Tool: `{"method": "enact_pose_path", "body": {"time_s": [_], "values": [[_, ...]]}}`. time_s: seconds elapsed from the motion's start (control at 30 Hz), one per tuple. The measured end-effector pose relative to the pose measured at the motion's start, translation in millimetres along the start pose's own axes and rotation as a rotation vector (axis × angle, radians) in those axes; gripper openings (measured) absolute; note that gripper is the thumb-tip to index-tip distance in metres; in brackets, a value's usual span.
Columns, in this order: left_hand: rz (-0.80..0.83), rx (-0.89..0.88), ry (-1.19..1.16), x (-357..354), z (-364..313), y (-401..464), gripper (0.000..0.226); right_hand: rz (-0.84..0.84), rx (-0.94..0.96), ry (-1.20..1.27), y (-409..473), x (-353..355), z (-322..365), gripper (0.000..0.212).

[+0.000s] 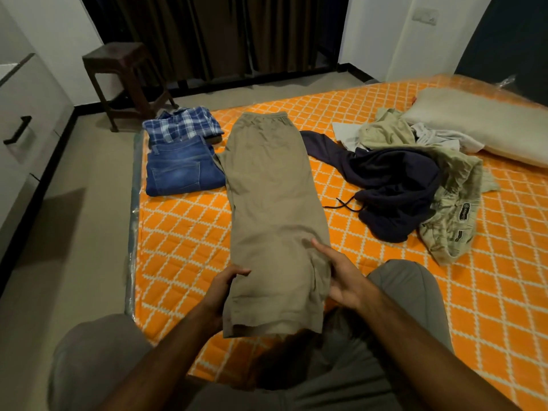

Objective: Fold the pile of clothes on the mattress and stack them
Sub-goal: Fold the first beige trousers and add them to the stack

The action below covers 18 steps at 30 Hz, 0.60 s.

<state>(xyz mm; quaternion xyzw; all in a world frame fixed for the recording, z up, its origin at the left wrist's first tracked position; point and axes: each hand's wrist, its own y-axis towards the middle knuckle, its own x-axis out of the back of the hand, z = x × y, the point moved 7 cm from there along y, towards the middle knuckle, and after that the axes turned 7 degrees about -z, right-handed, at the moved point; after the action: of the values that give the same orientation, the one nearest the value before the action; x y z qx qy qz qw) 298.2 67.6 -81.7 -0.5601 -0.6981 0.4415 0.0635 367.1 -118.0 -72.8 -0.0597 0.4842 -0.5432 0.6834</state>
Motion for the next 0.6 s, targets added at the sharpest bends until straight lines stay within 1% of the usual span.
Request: {"method": "enact_pose_path", "body": {"time_s": [0.07, 0.13, 0.17, 0.23, 0.27, 0.3, 0.33, 0.4, 0.47, 0.53, 0.6], "values": [[-0.101, -0.008, 0.103, 12.1, 13.4, -0.8, 0.037, -0.021, -0.053, -0.109, -9.9, 3.4, -6.8, 0.03], [-0.21, -0.096, 0.195, 26.3, 21.2, -2.0, 0.043, -0.083, -0.147, -0.257, -20.4, 11.9, -19.4, 0.029], [-0.258, -0.146, 0.221, 32.6, 22.3, -4.0, 0.051, -0.108, -0.186, -0.321, -24.5, 15.5, -23.9, 0.032], [-0.279, -0.157, 0.235, 44.2, 33.7, -8.5, 0.074, -0.13, -0.247, -0.374, -34.5, 23.5, -34.9, 0.037], [-0.285, -0.153, 0.25, 48.0, 37.2, -10.8, 0.076, -0.116, -0.264, -0.367, -40.1, 23.1, -38.2, 0.035], [-0.299, -0.152, 0.267, 50.3, 38.6, -15.2, 0.07, -0.101, -0.271, -0.34, -44.0, 22.7, -41.3, 0.03], [-0.317, -0.149, 0.291, 51.8, 40.0, -18.2, 0.057, -0.095, -0.269, -0.309, -47.2, 22.0, -43.4, 0.026], [-0.351, -0.095, 0.321, 55.5, 45.5, -20.2, 0.038, -0.125, -0.237, -0.292, -47.9, 22.8, -47.1, 0.021], [-0.337, -0.044, 0.355, 59.5, 52.0, -19.5, 0.028, -0.163, -0.204, -0.332, -45.6, 24.4, -53.9, 0.018], [-0.3, -0.029, 0.402, 60.7, 56.0, -18.4, 0.021, -0.196, -0.144, -0.373, -42.6, 26.1, -57.9, 0.021], [-0.297, -0.03, 0.385, 59.8, 56.0, -19.3, 0.015, -0.242, -0.059, -0.391, -40.0, 29.4, -58.0, 0.029]]}}
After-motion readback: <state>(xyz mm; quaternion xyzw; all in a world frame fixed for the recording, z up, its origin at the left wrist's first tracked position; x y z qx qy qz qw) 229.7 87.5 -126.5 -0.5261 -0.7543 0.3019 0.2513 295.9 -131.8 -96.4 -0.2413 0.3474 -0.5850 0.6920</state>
